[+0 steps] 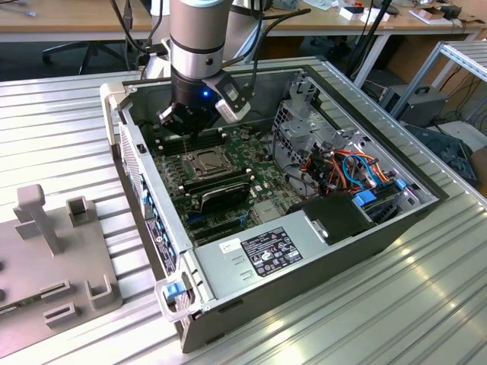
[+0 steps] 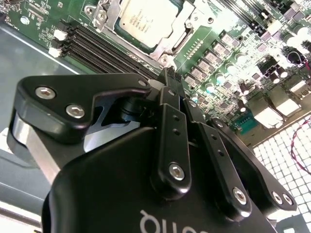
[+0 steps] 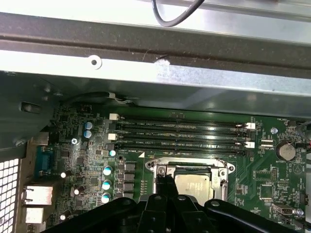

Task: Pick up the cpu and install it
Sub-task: 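Install the first cpu locking lever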

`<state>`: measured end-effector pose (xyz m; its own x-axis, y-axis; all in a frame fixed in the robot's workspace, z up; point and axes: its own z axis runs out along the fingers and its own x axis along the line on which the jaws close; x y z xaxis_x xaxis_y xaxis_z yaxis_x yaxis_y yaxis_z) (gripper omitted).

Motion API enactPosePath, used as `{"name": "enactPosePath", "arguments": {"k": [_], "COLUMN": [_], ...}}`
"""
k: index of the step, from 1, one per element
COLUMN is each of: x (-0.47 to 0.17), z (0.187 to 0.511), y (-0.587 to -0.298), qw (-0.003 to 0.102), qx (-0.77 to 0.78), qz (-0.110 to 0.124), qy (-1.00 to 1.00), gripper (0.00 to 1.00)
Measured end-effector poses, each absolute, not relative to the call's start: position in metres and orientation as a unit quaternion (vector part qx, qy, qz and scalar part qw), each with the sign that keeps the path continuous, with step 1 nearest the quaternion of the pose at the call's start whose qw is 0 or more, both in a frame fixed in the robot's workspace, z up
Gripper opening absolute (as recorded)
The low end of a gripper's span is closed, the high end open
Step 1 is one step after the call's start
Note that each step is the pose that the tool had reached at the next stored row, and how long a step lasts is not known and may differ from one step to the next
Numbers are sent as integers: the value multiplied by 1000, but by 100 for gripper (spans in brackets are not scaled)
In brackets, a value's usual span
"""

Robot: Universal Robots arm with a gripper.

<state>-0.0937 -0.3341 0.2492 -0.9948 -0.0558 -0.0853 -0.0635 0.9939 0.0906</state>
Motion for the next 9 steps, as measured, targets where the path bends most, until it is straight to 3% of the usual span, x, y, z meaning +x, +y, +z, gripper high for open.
{"name": "enactPosePath", "arguments": {"k": [4, 9], "x": [-94, -98], "z": [249, 249], "y": [-334, -334], "qw": [29, 29], "qx": [-29, -29], "qz": [46, 47], "qy": [998, 998], "gripper": [11, 11]}}
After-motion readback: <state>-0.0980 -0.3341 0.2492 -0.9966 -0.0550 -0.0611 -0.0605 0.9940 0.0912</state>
